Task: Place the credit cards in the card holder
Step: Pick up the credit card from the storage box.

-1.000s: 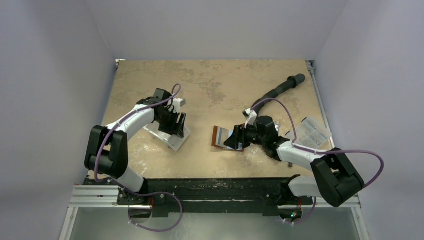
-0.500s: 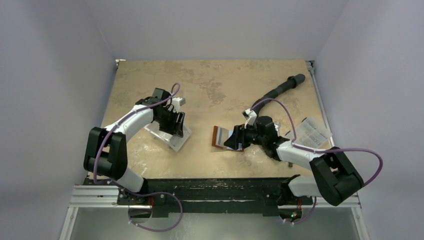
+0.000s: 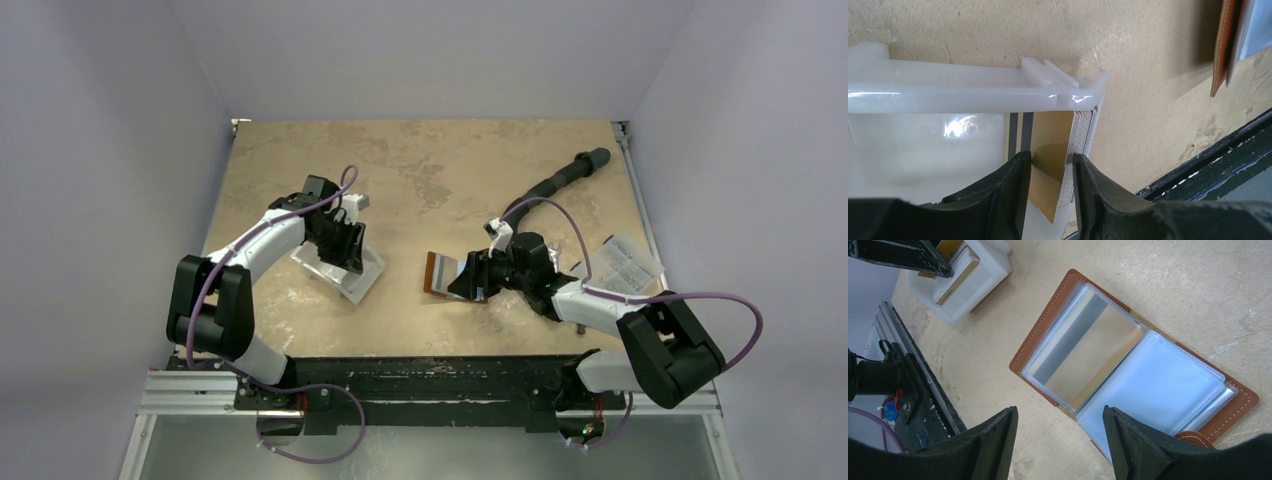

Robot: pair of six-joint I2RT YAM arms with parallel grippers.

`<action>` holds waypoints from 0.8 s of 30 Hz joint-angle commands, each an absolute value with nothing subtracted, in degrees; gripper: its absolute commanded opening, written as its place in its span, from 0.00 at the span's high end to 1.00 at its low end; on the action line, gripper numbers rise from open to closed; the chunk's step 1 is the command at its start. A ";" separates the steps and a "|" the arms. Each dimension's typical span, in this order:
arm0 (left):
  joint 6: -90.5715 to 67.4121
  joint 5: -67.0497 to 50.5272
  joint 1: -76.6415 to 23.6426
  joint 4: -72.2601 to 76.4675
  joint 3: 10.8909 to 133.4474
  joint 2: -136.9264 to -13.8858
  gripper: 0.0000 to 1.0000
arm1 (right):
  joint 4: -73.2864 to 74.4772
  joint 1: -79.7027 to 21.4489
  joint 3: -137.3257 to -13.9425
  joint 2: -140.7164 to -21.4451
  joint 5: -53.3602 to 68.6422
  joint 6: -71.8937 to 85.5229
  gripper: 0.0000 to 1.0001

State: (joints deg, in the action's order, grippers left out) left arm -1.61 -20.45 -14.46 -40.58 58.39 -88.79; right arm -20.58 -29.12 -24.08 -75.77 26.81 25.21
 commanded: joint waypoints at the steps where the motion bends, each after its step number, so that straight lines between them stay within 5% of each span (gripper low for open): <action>1: -0.35 -22.32 -13.80 -40.93 60.64 -86.67 0.62 | -22.24 -28.92 -25.05 -76.07 28.30 24.06 0.29; 24: -0.26 -20.81 -13.36 -42.81 62.13 -85.47 0.78 | -22.06 -28.92 -25.14 -76.30 28.30 24.00 0.29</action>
